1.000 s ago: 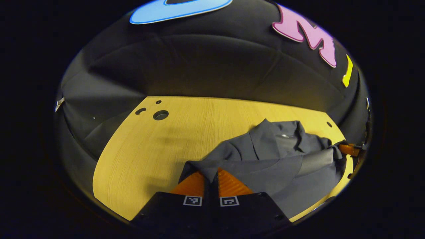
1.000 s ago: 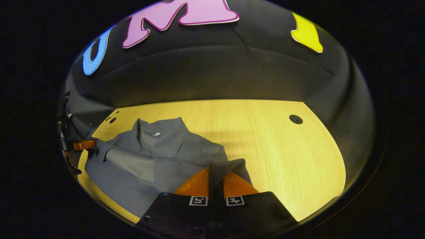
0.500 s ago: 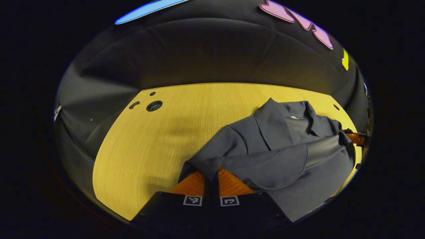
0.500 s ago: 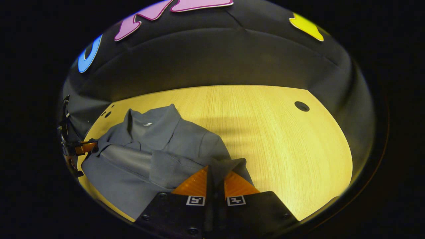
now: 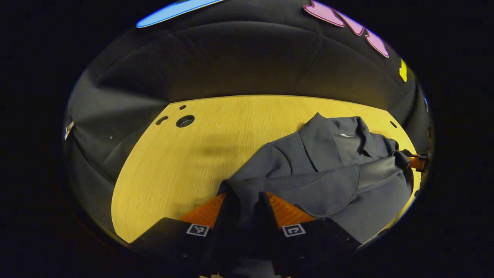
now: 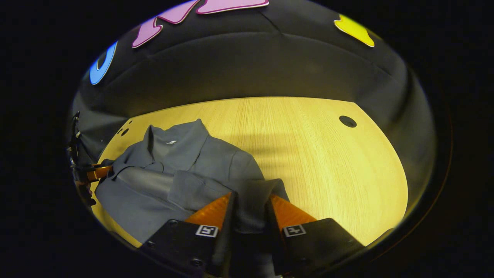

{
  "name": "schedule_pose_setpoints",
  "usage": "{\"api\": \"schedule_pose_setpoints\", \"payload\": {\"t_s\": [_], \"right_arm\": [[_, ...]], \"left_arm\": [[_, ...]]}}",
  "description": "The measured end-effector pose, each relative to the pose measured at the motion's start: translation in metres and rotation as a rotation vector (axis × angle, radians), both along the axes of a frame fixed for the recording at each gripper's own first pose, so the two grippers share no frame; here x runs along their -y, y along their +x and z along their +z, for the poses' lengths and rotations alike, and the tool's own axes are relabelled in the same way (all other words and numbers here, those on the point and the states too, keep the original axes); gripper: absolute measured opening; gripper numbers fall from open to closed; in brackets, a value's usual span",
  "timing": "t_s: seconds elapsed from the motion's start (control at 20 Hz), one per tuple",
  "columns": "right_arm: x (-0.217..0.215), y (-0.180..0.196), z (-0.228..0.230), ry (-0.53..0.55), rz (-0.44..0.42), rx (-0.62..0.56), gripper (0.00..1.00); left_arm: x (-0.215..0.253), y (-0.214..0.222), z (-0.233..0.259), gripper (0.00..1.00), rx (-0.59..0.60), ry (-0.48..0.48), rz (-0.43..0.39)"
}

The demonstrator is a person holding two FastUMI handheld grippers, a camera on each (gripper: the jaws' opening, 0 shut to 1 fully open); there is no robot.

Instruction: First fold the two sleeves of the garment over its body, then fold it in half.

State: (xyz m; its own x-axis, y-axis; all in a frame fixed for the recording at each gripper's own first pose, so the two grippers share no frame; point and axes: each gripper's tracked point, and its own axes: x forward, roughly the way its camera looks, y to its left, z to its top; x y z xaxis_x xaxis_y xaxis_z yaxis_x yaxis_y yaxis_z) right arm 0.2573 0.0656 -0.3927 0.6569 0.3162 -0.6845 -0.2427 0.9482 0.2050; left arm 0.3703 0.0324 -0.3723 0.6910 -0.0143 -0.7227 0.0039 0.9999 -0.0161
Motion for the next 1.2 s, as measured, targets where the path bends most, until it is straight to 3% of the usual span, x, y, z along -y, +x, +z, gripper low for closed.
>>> {"api": "schedule_pose_setpoints", "payload": {"t_s": [0.05, 0.1, 0.15, 0.25, 0.55, 0.85, 1.2], "right_arm": [[0.002, -0.003, 0.002, -0.001, 0.007, -0.001, 0.68], [0.004, -0.006, 0.006, -0.004, 0.008, 0.004, 0.58], [0.006, -0.008, 0.011, -0.001, 0.006, 0.012, 0.70], [0.010, -0.014, 0.026, 0.008, 0.000, 0.033, 0.74], [0.022, -0.040, 0.079, 0.023, 0.009, 0.126, 0.91], [0.032, -0.075, 0.122, 0.069, 0.004, 0.192, 0.91], [0.017, -0.130, 0.167, 0.091, 0.096, 0.279, 0.91]], "left_arm": [[-0.002, -0.003, 0.002, 0.58, 0.006, 0.005, 0.003], [-0.003, -0.007, 0.007, 0.61, 0.016, 0.016, -0.001], [-0.003, -0.011, 0.011, 0.74, 0.026, 0.034, -0.007], [-0.001, -0.020, 0.019, 0.90, 0.046, 0.057, -0.028], [0.016, -0.057, 0.045, 0.95, 0.076, 0.027, -0.072], [0.033, -0.097, 0.097, 0.95, 0.182, -0.047, -0.077], [0.059, -0.157, 0.139, 0.95, 0.265, -0.090, -0.113]]}}
